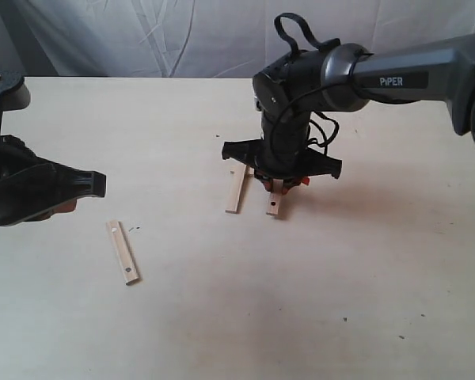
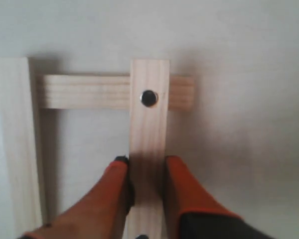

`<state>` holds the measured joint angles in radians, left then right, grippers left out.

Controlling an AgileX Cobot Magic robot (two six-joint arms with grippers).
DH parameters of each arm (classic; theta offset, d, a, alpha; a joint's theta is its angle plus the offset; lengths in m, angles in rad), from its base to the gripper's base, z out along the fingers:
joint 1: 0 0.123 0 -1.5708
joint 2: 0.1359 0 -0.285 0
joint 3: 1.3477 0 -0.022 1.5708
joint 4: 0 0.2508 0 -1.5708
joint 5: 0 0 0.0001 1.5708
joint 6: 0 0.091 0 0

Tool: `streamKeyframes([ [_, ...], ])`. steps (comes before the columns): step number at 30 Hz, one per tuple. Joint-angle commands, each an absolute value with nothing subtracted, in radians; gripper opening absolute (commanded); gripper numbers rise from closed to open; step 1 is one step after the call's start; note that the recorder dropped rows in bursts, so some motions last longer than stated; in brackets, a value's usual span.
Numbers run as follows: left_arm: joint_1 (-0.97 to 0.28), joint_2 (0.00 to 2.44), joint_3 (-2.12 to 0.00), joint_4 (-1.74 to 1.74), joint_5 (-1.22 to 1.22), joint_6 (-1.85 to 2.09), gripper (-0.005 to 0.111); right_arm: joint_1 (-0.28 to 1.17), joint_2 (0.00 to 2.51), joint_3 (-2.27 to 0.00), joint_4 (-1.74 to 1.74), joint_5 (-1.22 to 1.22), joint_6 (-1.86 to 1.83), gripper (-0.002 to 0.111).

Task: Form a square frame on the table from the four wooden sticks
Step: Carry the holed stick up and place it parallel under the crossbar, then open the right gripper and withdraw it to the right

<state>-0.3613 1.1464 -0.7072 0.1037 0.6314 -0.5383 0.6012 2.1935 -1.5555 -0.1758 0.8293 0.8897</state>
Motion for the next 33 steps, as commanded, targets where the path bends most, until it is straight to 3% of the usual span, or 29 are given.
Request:
streamKeyframes([
  [1,-0.359,1.141,-0.702,0.098,0.631,-0.536,0.0,0.587,2.191,-1.556,-0.17,0.842,0.891,0.0],
  [5,-0.359,1.141,-0.702,0.098,0.631,-0.536,0.0,0.588,2.191,-1.556,-0.133,0.829,0.891,0.005],
  [11,-0.359,1.141,-0.702,0.098,0.631,-0.536,0.0,0.588,2.191,-1.556,-0.131,0.834,0.864,0.037],
  [13,-0.359,1.141,-0.702,0.098,0.63,-0.536,0.0,0.588,2.191,-1.556,-0.131,0.834,0.864,0.04],
  [20,-0.359,1.141,-0.702,0.105,0.629,-0.536,0.0,0.588,2.173,-1.556,-0.127,0.862,0.855,0.039],
  [28,-0.359,1.141,-0.702,0.108,0.621,-0.458,0.0,0.559,2.083,-1.556,0.088,0.942,0.483,0.039],
  [30,-0.359,1.141,-0.702,0.117,0.621,-0.429,0.0,0.559,2.057,-1.556,0.078,0.981,0.443,0.031],
  [33,-0.359,1.141,-0.692,0.135,0.621,-0.361,0.0,0.559,2.017,-1.556,0.078,1.067,0.397,0.004],
])
